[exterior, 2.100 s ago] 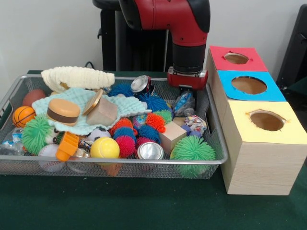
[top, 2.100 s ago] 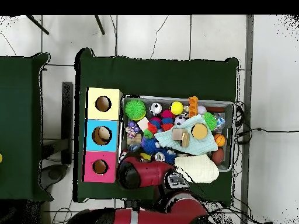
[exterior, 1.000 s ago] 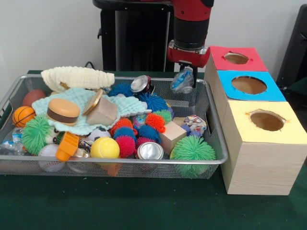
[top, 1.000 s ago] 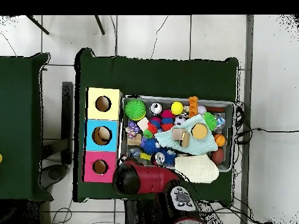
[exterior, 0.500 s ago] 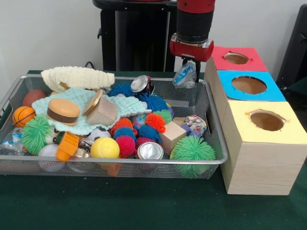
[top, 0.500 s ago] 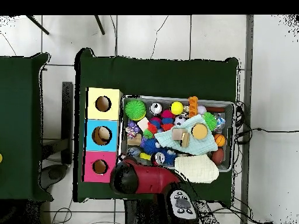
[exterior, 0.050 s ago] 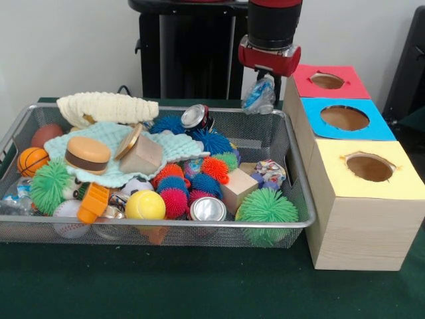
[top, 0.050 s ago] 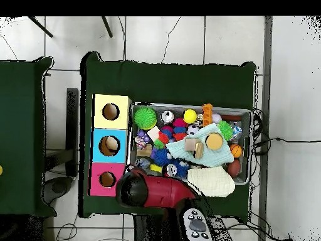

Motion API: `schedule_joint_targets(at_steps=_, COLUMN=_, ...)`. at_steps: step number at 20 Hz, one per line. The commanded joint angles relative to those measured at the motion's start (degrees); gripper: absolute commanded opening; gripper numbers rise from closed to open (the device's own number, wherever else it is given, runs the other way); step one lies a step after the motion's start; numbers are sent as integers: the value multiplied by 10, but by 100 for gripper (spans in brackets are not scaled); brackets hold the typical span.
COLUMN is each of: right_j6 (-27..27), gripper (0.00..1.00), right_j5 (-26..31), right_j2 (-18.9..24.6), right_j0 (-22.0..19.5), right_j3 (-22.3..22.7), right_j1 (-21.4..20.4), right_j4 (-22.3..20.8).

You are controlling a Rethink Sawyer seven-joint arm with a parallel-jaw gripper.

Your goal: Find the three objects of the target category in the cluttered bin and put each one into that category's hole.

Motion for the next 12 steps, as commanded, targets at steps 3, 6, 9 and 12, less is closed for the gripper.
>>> schedule_joint_targets(at_steps=3, right_j6=95, gripper=0, right_j5=61, right_j2=16, right_j0=14, right_j3=-4, right_j1=-27, right_j4=52)
schedule_joint_targets(at_steps=6, right_j6=103, gripper=0, right_j5=68, right_j2=7, right_j0=29, right_j3=-11, right_j1=-28, right_j4=63)
schedule_joint_targets(at_steps=9, right_j6=105, gripper=0, right_j5=67, right_j2=5, right_j0=36, right_j3=-10, right_j1=-29, right_j4=73)
schedule_joint_targets(at_steps=12, right_j6=113, gripper=0, right_j5=72, right_j2=-11, right_j0=63, right_j3=-27, right_j1=-21, right_j4=82)
